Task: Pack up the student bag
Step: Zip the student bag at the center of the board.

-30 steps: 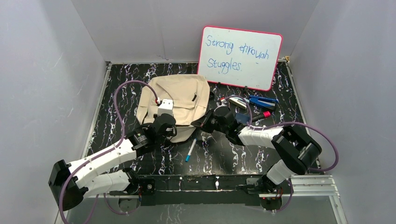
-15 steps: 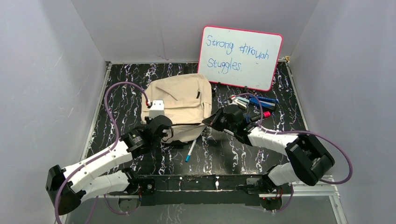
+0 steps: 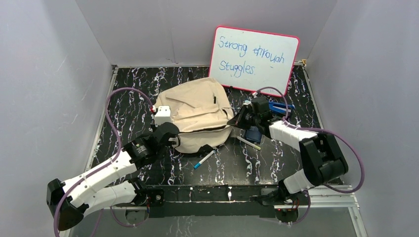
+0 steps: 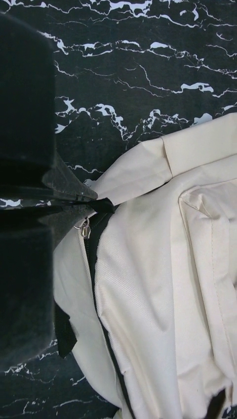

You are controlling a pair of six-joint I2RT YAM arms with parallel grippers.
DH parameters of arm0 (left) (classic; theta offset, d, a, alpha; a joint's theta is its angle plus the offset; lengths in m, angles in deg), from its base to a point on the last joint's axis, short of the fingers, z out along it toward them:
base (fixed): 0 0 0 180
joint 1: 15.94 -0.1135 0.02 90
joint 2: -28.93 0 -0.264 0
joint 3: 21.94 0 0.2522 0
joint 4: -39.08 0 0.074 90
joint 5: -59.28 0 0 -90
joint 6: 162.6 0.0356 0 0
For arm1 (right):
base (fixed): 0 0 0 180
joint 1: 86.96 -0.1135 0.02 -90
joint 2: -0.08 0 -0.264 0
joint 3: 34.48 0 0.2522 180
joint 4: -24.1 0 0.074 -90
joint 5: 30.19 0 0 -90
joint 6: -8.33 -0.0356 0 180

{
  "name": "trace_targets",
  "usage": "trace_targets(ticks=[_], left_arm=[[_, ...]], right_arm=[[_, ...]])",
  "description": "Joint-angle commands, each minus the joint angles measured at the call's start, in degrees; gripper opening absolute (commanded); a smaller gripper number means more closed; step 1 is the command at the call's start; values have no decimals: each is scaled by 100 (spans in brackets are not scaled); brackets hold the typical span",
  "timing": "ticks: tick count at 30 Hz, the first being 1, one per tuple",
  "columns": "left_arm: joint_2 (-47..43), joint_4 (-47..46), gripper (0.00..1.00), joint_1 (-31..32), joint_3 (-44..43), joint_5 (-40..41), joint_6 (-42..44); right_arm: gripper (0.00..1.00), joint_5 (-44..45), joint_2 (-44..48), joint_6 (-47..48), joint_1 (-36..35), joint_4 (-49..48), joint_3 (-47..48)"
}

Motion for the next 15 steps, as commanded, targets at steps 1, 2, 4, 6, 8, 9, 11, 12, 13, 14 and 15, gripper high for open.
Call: trace_targets(ticks=[1,2,4,6,8,9,11,12,13,14,15], left_arm=[[-365,601,0,-80,-319,633,-2],[-413,657,0,-77,-349,604,-18],[-524,766,0,-81,-415,489,-50],[-637,838,0,-73,-472,303,-38],[-734,925,0,-73,-551,165,-36],[-792,975,0,-73,-596,120,-36],[-937,1036,0,-73,-700,62,-25],[-1004,1052,0,-73,-771,55,-8],[-1067,1064,0,-73,-831,54,24],[-1096,1084,0,-73,-897,58,60],[-1125,1104,0,-73,-963,56,95]], right_arm=[[0,101,-527,1063,387,191,724],[0,19,-653,1134,391,206,871],[0,-195,-863,1246,389,254,1156],[0,-288,-1020,1309,380,284,1384],[0,-332,-1156,1350,383,280,1569],[0,-338,-1230,1376,378,280,1665],[0,-351,-1411,1428,368,299,1874],[0,-372,-1537,1461,346,329,2019],[0,-413,-1678,1512,307,370,2175],[0,-426,-1828,1561,252,435,2374],[0,-442,-1990,1613,182,509,2580]])
